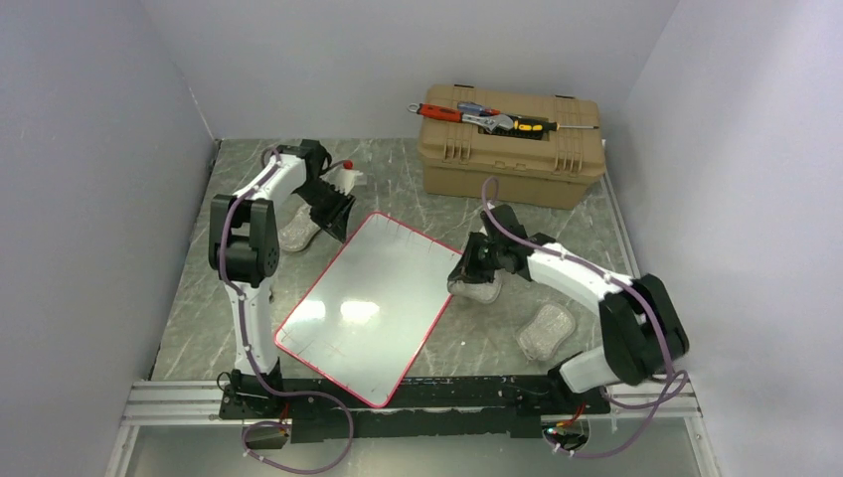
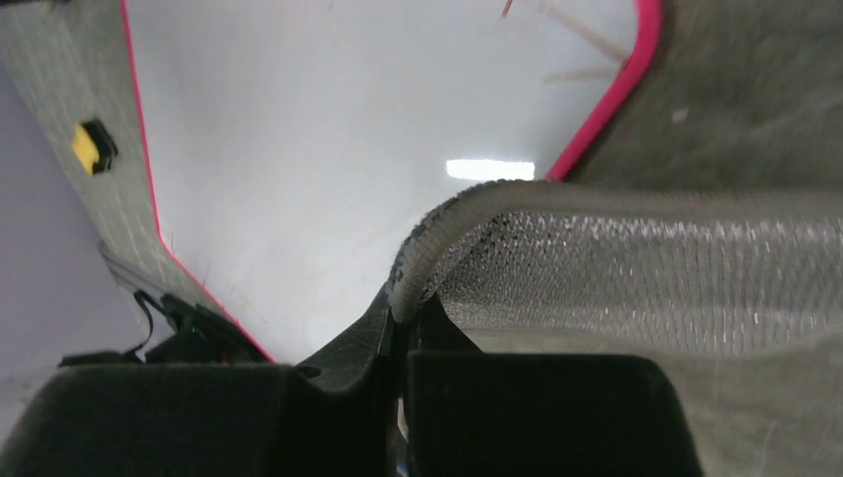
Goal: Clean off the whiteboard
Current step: Adjust the whiteboard at the center of the board, then hold the whiteboard at the center of the board, then erase the whiteboard at the center of the board.
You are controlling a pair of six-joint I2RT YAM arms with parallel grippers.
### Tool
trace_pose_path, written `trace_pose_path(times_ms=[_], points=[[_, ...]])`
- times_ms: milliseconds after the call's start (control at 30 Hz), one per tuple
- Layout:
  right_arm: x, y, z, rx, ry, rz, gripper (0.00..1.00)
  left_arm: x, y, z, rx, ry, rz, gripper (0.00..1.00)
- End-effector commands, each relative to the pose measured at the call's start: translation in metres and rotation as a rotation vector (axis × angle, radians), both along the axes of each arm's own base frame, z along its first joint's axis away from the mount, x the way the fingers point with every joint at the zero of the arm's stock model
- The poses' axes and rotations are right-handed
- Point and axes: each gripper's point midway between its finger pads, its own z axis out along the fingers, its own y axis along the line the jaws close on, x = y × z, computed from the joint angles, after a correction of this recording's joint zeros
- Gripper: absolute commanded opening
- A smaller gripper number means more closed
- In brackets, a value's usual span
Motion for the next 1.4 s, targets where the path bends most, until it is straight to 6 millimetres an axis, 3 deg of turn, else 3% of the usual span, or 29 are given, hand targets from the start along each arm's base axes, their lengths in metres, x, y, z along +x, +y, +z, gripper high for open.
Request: trace_pose_path(times_ms=[0, 200, 533, 667, 767, 967, 1100, 1167, 1233, 1367], points=[[0.040, 0.007, -0.010, 0.039, -0.001, -0.060, 0.00, 0.014, -0.015, 0.022, -0.091, -0.045, 0.008, 0.40], [0.082, 0.000, -0.038, 0.071, -0.020, -0.200, 0.00, 0.024, -0.021, -0.014, -0.076, -0.006, 0.018, 0.41], [0.127, -0.021, -0.042, 0.114, -0.146, -0.369, 0.00, -0.023, -0.035, -0.062, -0.026, 0.133, -0.106, 0.36], [0.137, -0.026, -0.060, 0.040, -0.139, -0.415, 0.00, -0.037, -0.034, -0.072, -0.006, 0.149, -0.129, 0.34], [0.142, -0.007, -0.079, -0.021, -0.105, -0.375, 0.00, -0.045, -0.030, -0.077, 0.025, 0.145, -0.144, 0.32], [0.154, 0.069, -0.115, -0.043, -0.052, -0.279, 0.00, -0.055, -0.025, -0.084, 0.066, 0.148, -0.170, 0.32], [0.168, 0.110, -0.117, -0.038, -0.047, -0.245, 0.00, -0.063, -0.025, -0.085, 0.060, 0.162, -0.166, 0.31], [0.158, 0.104, -0.122, -0.073, -0.035, -0.260, 0.00, -0.068, -0.022, -0.088, 0.071, 0.175, -0.165, 0.31], [0.141, 0.083, -0.126, -0.091, -0.027, -0.295, 0.00, -0.072, -0.018, -0.092, 0.086, 0.181, -0.167, 0.31], [0.096, 0.008, -0.135, -0.172, -0.014, -0.387, 0.00, -0.081, -0.016, -0.095, 0.084, 0.187, -0.177, 0.31]])
